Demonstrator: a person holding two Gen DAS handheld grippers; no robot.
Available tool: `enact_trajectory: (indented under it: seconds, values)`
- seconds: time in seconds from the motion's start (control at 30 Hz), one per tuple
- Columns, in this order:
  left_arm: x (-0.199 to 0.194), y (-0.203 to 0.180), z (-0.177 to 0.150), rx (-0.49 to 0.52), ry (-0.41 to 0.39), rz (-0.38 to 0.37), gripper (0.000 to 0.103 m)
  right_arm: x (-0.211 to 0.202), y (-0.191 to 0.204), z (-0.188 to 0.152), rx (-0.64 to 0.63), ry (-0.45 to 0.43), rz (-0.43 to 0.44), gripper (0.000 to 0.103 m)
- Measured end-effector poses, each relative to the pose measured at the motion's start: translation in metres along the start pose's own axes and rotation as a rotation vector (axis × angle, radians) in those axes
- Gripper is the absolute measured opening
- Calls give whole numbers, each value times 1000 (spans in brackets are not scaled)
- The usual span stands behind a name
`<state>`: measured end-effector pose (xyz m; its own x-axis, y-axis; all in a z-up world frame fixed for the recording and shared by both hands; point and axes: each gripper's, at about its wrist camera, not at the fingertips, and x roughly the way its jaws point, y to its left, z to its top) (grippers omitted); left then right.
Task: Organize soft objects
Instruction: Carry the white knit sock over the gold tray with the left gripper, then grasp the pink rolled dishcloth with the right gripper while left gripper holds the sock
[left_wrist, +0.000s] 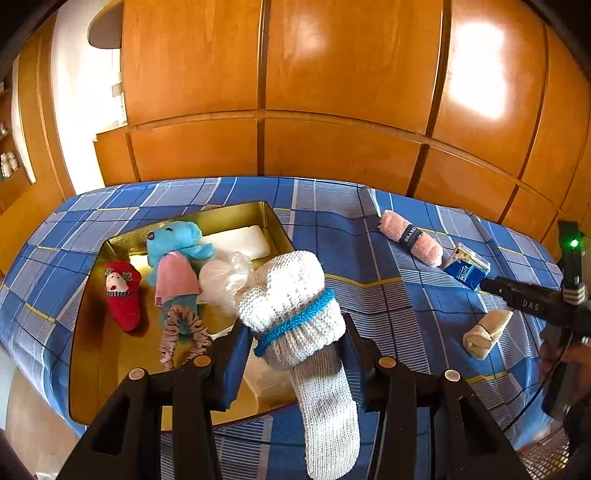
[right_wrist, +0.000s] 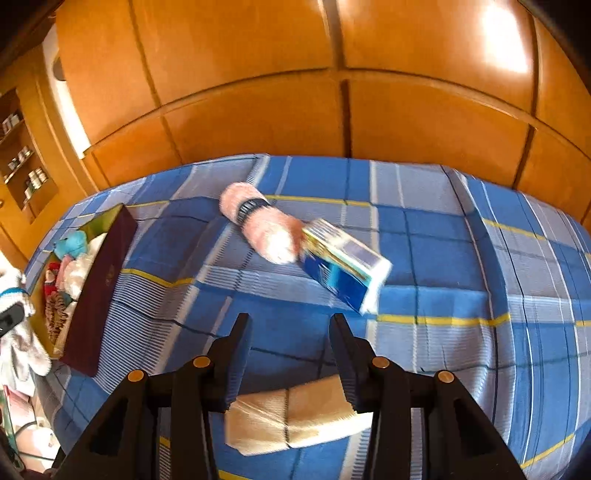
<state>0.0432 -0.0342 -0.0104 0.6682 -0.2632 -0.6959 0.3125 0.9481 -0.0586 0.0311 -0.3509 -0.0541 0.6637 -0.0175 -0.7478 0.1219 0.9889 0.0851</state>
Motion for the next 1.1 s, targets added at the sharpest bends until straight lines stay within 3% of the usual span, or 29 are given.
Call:
enact_trajectory:
  seconds: [0.23, 0.37, 0.43, 0.7, 0.93, 0.97, 1.03, 1.1]
  values:
    - [2, 12, -1, -24, 11, 1, 47, 9, 24, 40, -116, 1, 16, 43]
    - [4, 20, -3, -40, 19, 10, 47, 22, 29, 61, -150, 11, 10, 58]
    - [5, 22, -4, -45, 21, 12, 47, 34, 31, 72, -165, 26, -2, 58]
    - [2, 28, -3, -56, 21, 8, 47, 95, 53, 104, -309, 172, -48, 63]
    - [2, 31, -2, -61, 22, 23, 47, 153, 62, 103, -386, 290, -148, 63]
    - [2, 32, -2, -62, 23, 27, 47, 161, 62, 100, -383, 306, -164, 60]
    - [1, 34, -2, -65, 22, 32, 47, 160, 62, 100, -356, 276, -142, 43]
    - [0, 36, -3, -67, 23, 35, 47, 159, 65, 98, -347, 262, -161, 41]
